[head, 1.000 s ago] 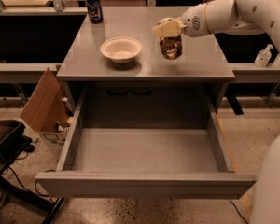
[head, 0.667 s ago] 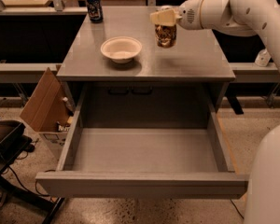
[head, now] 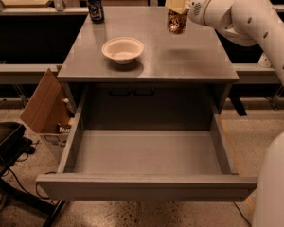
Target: Pick orange can from top drawer and place on counter
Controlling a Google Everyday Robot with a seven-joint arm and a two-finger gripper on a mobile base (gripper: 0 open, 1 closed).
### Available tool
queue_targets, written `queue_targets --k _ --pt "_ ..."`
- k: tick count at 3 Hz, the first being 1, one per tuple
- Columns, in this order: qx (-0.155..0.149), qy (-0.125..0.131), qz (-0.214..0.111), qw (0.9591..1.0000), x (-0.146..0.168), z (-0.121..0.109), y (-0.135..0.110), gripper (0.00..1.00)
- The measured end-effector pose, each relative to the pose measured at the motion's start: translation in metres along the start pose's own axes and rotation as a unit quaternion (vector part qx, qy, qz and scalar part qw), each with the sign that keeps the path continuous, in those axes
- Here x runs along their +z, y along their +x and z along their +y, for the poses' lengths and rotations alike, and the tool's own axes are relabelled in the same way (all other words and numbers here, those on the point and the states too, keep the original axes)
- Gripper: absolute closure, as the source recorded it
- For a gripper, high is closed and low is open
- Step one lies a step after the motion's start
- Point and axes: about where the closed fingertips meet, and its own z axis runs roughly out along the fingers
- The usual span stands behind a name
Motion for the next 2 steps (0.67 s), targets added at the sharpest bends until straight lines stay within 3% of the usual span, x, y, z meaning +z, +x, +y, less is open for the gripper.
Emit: queue_targets --k 1,2 --pt "0.005 0.042 -0.023 0.9988 -0.017 -0.022 0.004 1.0" --pt "-0.021 0.108 -0.019 0.9938 -0.046 -0.041 0.054 1.0"
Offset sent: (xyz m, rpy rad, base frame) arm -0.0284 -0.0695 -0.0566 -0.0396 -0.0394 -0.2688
